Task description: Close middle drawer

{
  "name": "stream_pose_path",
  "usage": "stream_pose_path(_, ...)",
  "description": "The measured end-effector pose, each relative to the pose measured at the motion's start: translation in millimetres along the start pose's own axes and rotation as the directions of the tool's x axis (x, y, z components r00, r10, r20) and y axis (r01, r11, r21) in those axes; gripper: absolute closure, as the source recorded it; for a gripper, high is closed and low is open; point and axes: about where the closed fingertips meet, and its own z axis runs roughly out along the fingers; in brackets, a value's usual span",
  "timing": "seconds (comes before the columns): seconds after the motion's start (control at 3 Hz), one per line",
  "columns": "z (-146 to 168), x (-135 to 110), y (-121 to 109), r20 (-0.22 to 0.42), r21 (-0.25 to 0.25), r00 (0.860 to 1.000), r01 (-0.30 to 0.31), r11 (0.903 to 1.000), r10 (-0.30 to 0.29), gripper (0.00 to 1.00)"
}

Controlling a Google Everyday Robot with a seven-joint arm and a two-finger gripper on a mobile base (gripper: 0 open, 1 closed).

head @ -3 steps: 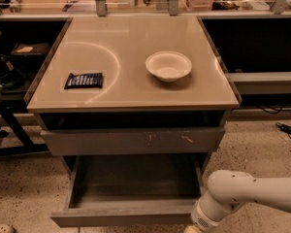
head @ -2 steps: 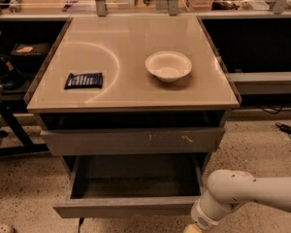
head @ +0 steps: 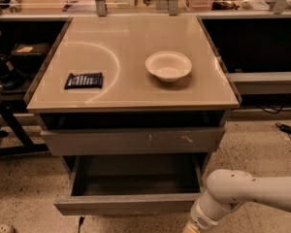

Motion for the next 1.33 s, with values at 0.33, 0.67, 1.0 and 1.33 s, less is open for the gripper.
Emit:
stream_pose_path(0.33,0.0,0.0,0.0,0.000,0.000,1.000,0.000,1.0000,0.000,0.61)
stream_pose_path(0.67,6.0,-1.3,-9.4,0.005,0.009,1.000,-0.008,0.9999,0.008,0.84)
stream_pose_path(1.0,6.5,-7.7,-21.2,0.016,0.034,1.000,0.002,0.9994,-0.002,1.00)
stream_pose_path(1.33,4.8,-19.9,-33.1,0.017,0.069,1.000,0.018,0.9974,-0.019,1.00)
